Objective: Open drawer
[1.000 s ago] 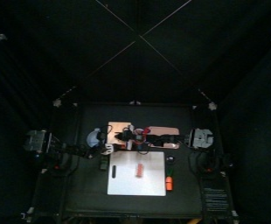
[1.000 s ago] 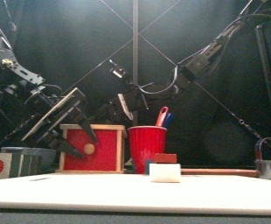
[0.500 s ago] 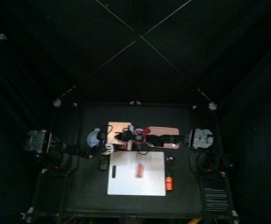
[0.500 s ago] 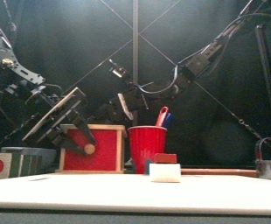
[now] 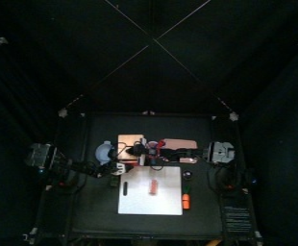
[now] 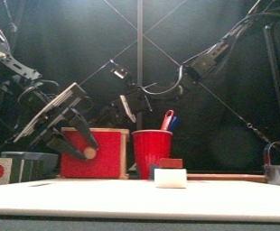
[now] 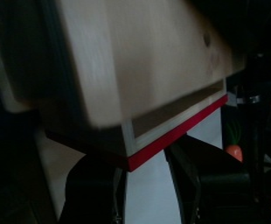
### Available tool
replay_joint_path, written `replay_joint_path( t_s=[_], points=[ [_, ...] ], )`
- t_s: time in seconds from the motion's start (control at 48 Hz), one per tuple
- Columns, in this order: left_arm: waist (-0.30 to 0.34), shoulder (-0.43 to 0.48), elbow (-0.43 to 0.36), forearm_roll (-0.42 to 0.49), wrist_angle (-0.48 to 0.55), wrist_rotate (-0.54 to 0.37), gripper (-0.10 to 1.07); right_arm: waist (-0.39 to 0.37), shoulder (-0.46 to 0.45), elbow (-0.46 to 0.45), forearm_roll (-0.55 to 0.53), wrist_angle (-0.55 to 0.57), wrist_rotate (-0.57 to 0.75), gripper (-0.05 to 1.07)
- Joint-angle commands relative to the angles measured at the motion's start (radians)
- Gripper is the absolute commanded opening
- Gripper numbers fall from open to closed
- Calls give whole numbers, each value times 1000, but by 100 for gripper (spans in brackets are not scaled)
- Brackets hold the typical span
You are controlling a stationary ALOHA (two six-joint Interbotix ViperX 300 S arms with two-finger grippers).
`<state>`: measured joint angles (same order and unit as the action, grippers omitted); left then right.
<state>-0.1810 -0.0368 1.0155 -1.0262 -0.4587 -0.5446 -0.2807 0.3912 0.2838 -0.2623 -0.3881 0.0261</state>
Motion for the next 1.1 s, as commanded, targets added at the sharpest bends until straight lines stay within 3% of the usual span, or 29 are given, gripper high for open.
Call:
replay_joint_path(
  t_s=[0.0, 0.729, 1.083],
  points=[
    [-54, -9, -23, -18, 9, 3, 66, -12, -21, -23, 2, 6, -2, 5],
    [-195, -5, -44, -140, 9, 3, 66, -17, -20, -37, 0, 60, -2, 5],
    [-193, 3, -35, -146, -8, 12, 68, -17, -15, -49, 0, 60, -3, 5]
  ],
)
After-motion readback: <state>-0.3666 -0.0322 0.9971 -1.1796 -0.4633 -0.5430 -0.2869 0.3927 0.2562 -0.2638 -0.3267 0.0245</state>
